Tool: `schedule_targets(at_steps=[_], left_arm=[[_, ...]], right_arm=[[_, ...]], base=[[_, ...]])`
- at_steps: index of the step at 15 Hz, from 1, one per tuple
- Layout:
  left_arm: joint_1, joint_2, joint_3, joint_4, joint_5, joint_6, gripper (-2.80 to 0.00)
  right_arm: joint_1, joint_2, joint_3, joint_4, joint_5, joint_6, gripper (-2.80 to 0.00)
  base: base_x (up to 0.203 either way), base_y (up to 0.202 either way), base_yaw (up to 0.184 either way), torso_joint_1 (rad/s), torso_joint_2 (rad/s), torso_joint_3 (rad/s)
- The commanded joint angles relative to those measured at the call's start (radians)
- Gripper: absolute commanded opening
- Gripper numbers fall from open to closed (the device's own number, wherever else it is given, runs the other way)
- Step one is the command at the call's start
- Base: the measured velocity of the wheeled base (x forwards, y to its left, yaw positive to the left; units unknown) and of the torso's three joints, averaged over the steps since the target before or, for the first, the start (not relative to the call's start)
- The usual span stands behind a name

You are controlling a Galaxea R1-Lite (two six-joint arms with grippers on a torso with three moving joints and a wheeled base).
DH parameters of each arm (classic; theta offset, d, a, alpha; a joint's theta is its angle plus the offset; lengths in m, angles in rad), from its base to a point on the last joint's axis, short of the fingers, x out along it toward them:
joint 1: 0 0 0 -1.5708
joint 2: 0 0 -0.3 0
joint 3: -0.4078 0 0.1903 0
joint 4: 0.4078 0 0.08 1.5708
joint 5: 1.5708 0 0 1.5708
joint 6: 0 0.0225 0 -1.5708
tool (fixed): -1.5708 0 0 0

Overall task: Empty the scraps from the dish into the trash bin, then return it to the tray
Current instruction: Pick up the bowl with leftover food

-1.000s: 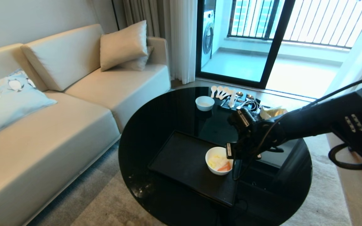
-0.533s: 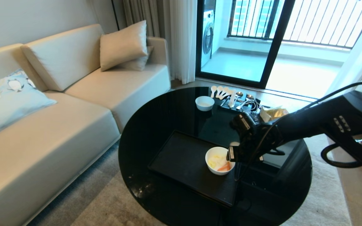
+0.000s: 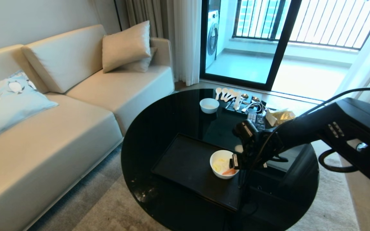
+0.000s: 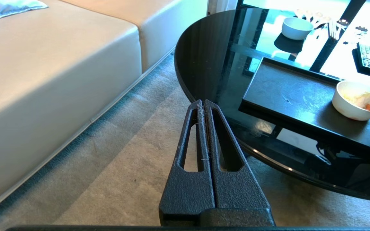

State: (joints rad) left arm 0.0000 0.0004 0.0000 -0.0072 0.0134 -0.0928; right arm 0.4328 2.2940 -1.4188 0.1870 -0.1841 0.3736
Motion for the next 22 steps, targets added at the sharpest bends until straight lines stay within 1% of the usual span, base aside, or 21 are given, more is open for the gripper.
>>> schedule_targets(at_steps=[1, 6, 7, 8, 11, 13, 22], left_arm=[[0.0, 0.0, 0.0, 0.0, 0.0, -0.001, -2.8], [0.0, 0.0, 0.0, 0.0, 0.0, -0.001, -2.8], [0.0, 0.0, 0.0, 0.0, 0.0, -0.001, -2.8], [0.0, 0.0, 0.0, 0.0, 0.0, -0.001, -2.8], [0.0, 0.0, 0.0, 0.0, 0.0, -0.001, -2.8], [0.0, 0.0, 0.0, 0.0, 0.0, -0.001, -2.8], [0.0, 0.0, 0.0, 0.0, 0.0, -0.001, -2.8]], right_arm=[[0.001, 0.015, -0.001, -0.003, -0.002, 0.001, 0.0], [0.001, 0.043, -0.061, 0.004, -0.002, -0.001, 0.0], [0.001, 0.045, -0.065, 0.005, -0.002, -0.005, -2.8], [0.001, 0.047, -0.063, 0.006, -0.002, -0.022, -2.8], [0.003, 0.062, -0.06, 0.005, -0.01, -0.027, -2.8], [0.004, 0.089, -0.061, 0.005, -0.061, -0.028, -2.8], [0.004, 0.097, -0.063, -0.001, -0.061, -0.021, -2.8]], base=[[0.0, 0.0, 0.0, 0.0, 0.0, 0.0], [0.0, 0.0, 0.0, 0.0, 0.0, 0.0], [0.0, 0.0, 0.0, 0.0, 0.0, 0.0], [0.0, 0.0, 0.0, 0.0, 0.0, 0.0], [0.0, 0.0, 0.0, 0.0, 0.0, 0.0], [0.0, 0.0, 0.0, 0.0, 0.0, 0.0], [0.0, 0.0, 0.0, 0.0, 0.0, 0.0]])
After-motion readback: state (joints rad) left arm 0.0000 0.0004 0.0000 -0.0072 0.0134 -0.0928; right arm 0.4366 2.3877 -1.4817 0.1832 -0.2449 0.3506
